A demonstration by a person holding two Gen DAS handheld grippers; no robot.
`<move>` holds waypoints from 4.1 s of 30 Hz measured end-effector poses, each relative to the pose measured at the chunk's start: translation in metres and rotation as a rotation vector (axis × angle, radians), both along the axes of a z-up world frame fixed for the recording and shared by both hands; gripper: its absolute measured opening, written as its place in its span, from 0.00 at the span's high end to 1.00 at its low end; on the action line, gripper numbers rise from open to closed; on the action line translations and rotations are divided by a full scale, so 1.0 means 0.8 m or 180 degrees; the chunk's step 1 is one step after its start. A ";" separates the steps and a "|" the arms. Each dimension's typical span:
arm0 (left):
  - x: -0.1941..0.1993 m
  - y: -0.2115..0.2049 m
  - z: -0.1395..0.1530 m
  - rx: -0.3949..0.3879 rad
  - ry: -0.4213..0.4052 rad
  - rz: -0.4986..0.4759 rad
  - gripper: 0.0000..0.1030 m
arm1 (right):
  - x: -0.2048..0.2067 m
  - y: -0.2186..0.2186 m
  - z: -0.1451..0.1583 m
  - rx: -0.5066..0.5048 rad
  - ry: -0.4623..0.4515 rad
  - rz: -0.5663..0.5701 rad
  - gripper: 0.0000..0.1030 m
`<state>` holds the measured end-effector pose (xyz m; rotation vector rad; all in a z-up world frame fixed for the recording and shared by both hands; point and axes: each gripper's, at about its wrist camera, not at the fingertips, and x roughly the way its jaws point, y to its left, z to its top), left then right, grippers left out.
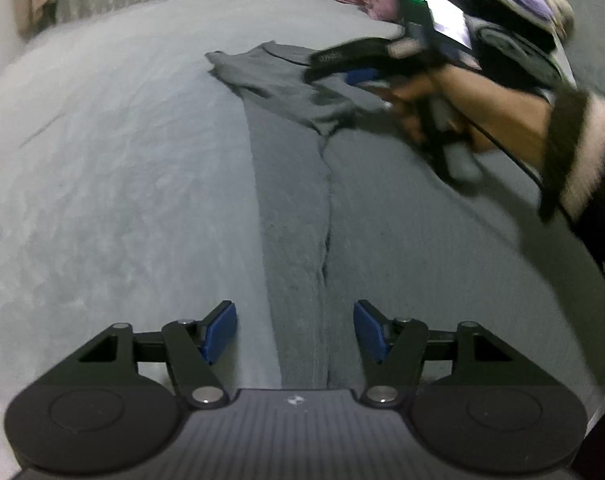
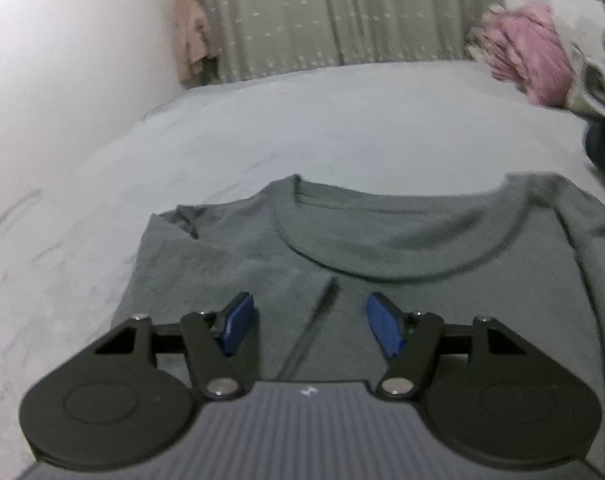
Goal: Fold clothes
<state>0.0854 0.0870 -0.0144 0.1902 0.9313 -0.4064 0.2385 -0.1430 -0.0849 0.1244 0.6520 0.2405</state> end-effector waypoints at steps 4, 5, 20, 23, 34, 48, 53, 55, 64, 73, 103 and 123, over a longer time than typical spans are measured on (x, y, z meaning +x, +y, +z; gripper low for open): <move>-0.004 0.013 0.006 -0.0115 0.0069 0.0083 0.94 | 0.002 -0.004 0.019 0.0232 0.0023 0.0009 0.89; -0.004 0.016 0.006 -0.0108 0.0074 0.0107 0.96 | 0.003 -0.007 0.024 0.0335 0.0039 -0.0006 0.89; -0.011 0.018 0.006 -0.0077 0.0056 0.0058 0.91 | -0.010 -0.003 0.028 -0.0099 0.0068 -0.0126 0.49; -0.013 0.018 0.006 -0.0073 0.0058 0.0053 0.92 | -0.002 0.008 0.026 -0.0227 0.0025 -0.0110 0.50; -0.010 0.025 0.005 -0.0105 0.0089 0.0128 0.98 | -0.018 -0.009 0.040 0.0683 -0.0142 -0.0018 0.84; -0.011 0.034 0.004 -0.0137 0.0021 0.0265 1.00 | -0.013 0.004 0.023 0.0645 0.0130 0.0090 0.93; -0.018 0.064 0.017 -0.0419 0.0024 0.0416 1.00 | 0.019 0.045 0.067 0.1217 0.0085 0.0347 0.94; -0.021 0.080 0.022 -0.0608 0.0062 0.0448 1.00 | 0.032 0.066 0.078 0.1316 0.0061 0.0436 0.94; -0.023 0.155 0.003 -0.0646 0.0265 0.0971 1.00 | 0.084 0.197 0.073 0.1166 0.0122 0.0755 0.94; -0.025 0.171 0.003 -0.0789 0.0360 0.0957 0.99 | 0.090 0.282 0.024 0.0708 0.0254 0.0768 0.83; 0.005 0.066 0.048 -0.0039 -0.0351 0.1427 0.44 | -0.117 -0.003 0.060 -0.0334 0.0179 -0.0543 0.21; 0.037 -0.053 0.021 -0.0070 -0.0468 0.0967 0.43 | -0.179 -0.204 0.024 0.0222 0.0267 -0.1110 0.43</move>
